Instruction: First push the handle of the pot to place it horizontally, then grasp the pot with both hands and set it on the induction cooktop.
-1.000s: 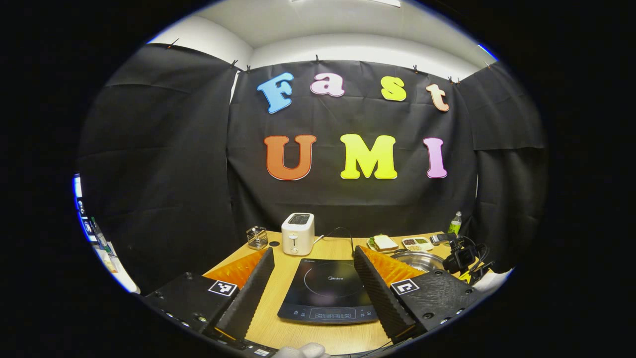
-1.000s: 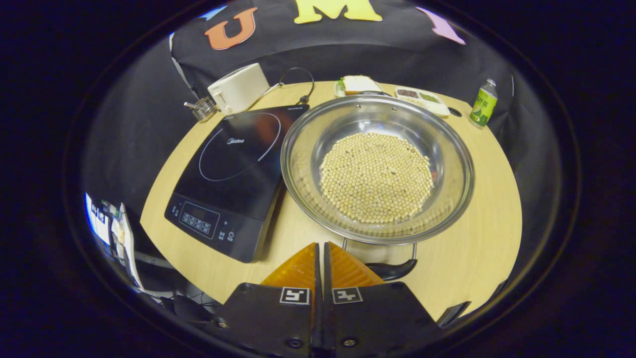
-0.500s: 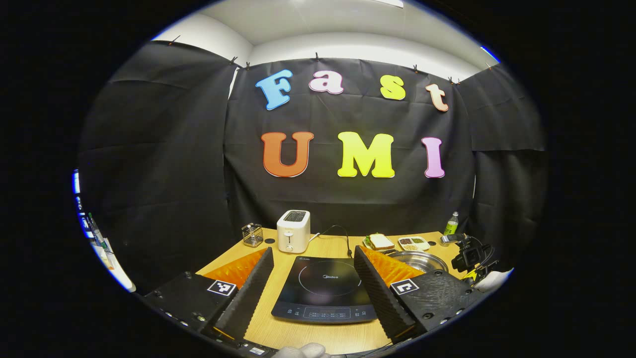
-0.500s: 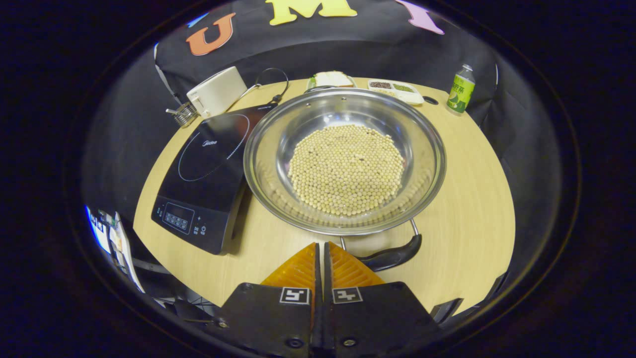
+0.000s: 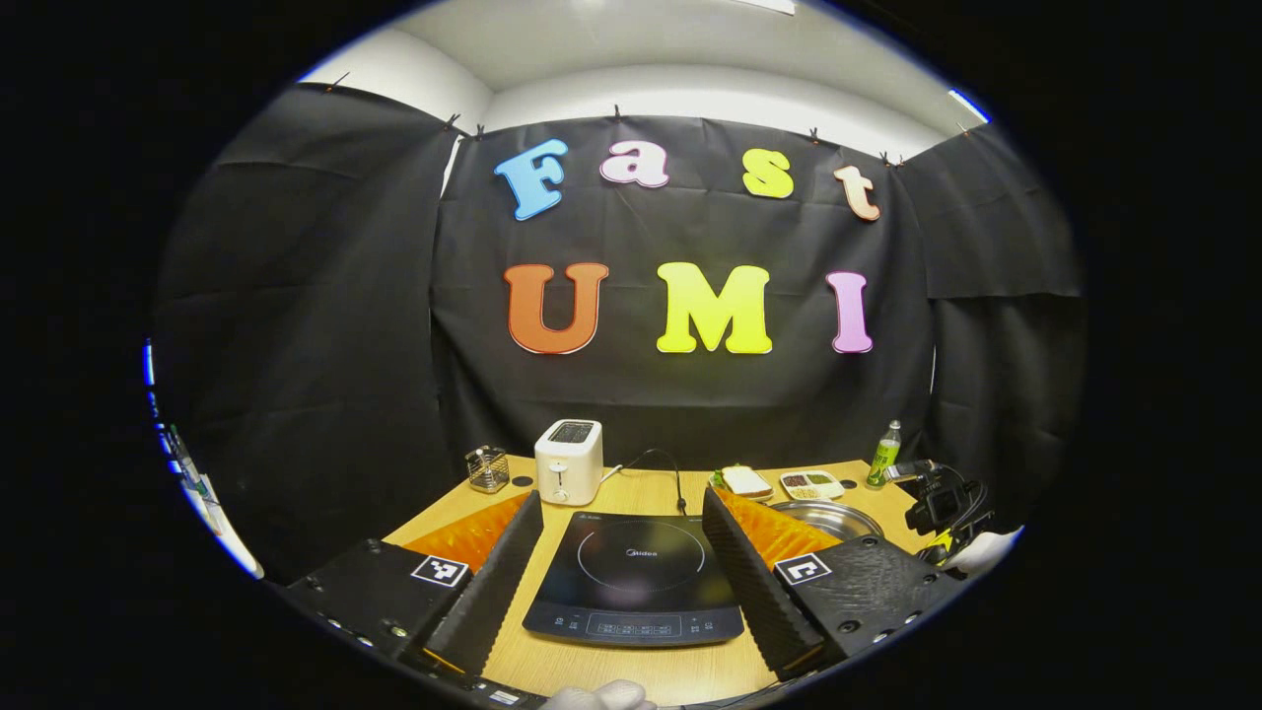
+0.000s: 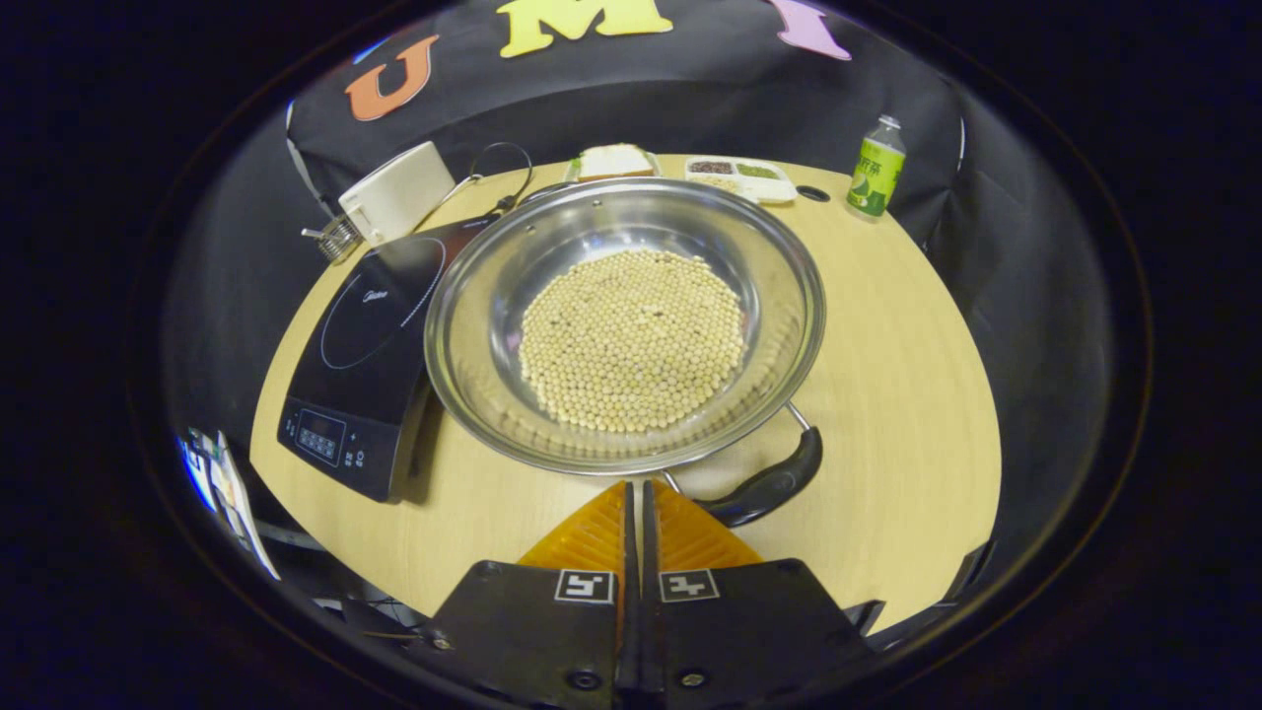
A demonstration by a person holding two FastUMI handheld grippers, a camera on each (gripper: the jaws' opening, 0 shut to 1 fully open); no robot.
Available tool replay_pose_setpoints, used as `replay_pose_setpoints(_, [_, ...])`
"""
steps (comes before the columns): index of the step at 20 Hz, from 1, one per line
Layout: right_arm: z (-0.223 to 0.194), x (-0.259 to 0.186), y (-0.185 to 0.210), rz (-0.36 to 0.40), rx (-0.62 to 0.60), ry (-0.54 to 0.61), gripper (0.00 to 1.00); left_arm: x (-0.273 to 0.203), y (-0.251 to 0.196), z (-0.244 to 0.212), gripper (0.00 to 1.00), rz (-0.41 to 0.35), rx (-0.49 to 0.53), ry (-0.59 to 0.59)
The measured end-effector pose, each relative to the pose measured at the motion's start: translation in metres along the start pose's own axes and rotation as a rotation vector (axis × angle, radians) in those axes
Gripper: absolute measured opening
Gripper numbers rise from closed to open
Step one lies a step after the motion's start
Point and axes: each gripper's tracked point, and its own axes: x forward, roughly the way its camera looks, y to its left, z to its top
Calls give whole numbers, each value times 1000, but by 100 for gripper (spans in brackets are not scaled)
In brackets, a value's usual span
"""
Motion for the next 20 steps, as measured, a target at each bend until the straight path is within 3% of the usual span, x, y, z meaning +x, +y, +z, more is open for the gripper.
replay_pose_setpoints(2, [0, 0, -10, -5, 19, 3, 4, 1, -1, 1, 97, 5, -2, -2])
replay_pose_setpoints(8, [9, 1, -39, -30, 19, -5, 0, 6, -11, 0, 97, 16, 2, 2])
replay_pose_setpoints(10, [11, 0, -47, -31, 20, -4, 7, 7, -17, -3, 97, 13, 2, 12])
replay_pose_setpoints(14, [18, -1, -63, -39, 12, -3, 1, 11, -29, -4, 97, 22, -3, 16])
replay_pose_setpoints(20, [30, 1, -92, -48, -24, 0, 2, 19, -52, -11, 97, 42, -26, 26])
